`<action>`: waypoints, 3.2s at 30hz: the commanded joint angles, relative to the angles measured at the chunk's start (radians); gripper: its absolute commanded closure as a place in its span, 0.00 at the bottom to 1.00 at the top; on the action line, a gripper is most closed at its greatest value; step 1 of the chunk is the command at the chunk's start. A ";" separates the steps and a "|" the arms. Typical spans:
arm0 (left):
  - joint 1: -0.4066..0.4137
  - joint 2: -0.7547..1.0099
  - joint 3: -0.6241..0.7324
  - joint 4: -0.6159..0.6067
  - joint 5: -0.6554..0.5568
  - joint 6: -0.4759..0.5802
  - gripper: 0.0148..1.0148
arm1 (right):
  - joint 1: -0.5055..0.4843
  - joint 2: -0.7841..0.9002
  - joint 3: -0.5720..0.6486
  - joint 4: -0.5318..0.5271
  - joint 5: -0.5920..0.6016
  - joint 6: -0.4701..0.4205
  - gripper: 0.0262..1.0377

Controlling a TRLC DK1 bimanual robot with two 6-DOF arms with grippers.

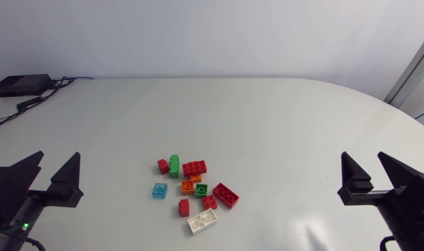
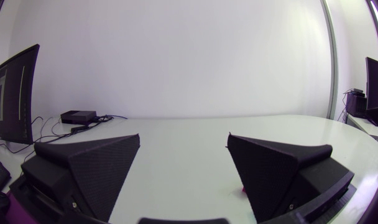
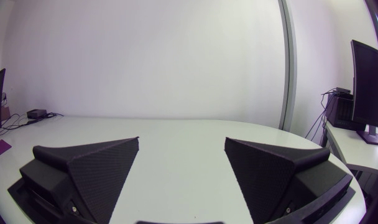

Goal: Sort duplo bricks by size, large to the right and small to the left

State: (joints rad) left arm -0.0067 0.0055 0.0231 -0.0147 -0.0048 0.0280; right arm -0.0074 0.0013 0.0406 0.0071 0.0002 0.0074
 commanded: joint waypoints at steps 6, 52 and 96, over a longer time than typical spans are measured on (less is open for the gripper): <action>0.005 -0.016 -0.022 0.004 -0.004 -0.019 0.03 | 0.000 -0.004 -0.041 -0.016 -0.008 0.000 0.04; -0.199 1.162 0.894 -0.490 0.008 0.076 0.09 | 0.110 0.960 0.674 -0.196 -0.137 0.106 0.04; -0.314 1.573 1.017 -0.545 0.321 0.451 0.06 | 0.728 1.780 0.900 -0.378 -0.034 -0.225 0.48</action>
State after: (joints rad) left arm -0.3153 1.5528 1.0187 -0.5472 0.3077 0.4530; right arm 0.7158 1.7535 0.9249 -0.3832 -0.0429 -0.1963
